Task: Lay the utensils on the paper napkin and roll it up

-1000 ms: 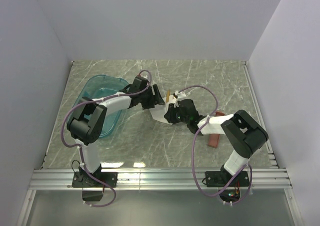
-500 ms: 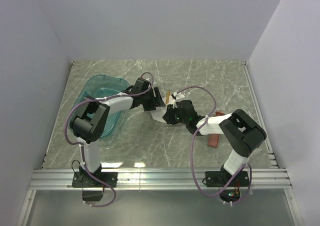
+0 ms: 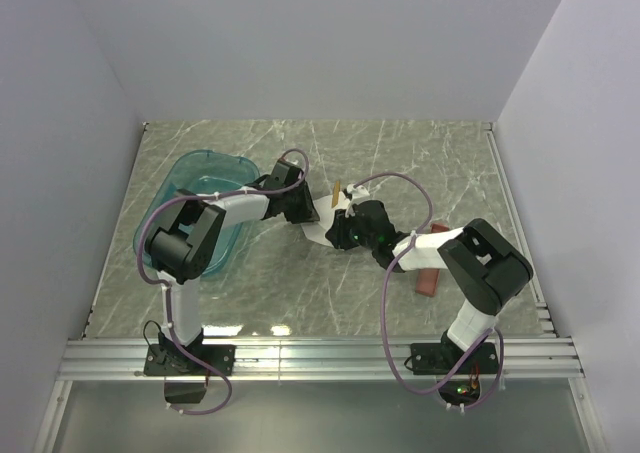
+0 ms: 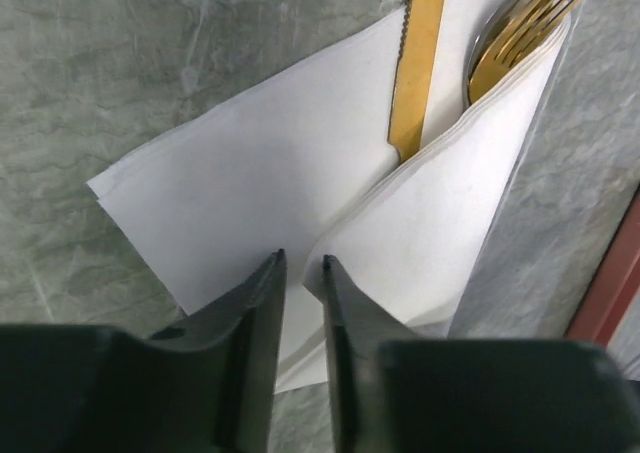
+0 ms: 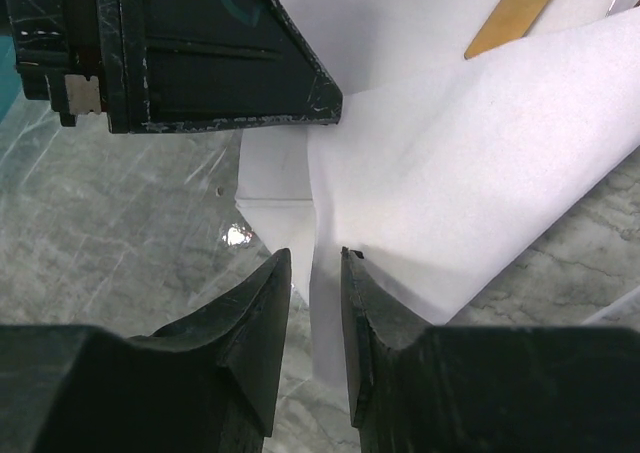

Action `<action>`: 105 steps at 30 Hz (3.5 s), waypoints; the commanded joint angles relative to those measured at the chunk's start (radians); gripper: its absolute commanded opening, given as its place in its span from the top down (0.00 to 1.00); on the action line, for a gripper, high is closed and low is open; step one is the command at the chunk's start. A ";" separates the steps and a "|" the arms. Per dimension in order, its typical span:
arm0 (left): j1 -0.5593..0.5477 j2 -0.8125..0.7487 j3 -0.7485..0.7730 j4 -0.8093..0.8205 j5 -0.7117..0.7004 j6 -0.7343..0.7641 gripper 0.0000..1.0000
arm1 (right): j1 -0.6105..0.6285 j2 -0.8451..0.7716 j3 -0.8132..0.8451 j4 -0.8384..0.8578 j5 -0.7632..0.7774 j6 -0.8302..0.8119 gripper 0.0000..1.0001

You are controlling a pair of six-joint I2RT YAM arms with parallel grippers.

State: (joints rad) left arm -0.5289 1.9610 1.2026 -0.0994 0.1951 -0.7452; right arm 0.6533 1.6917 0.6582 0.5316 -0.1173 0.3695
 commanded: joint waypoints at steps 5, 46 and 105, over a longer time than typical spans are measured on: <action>-0.005 0.003 -0.012 0.016 -0.003 0.027 0.81 | 0.005 -0.044 0.024 0.010 0.010 0.032 0.68; -0.013 -0.007 -0.038 0.053 0.000 0.046 1.00 | -0.035 -0.089 0.311 -0.444 0.240 0.085 0.86; -0.017 0.039 -0.014 -0.019 -0.043 0.012 1.00 | -0.129 0.392 0.813 -0.737 0.387 0.029 0.83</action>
State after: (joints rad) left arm -0.5419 1.9644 1.1805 -0.0650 0.1841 -0.7277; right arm 0.5331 2.1395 1.4788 -0.1543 0.2214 0.4168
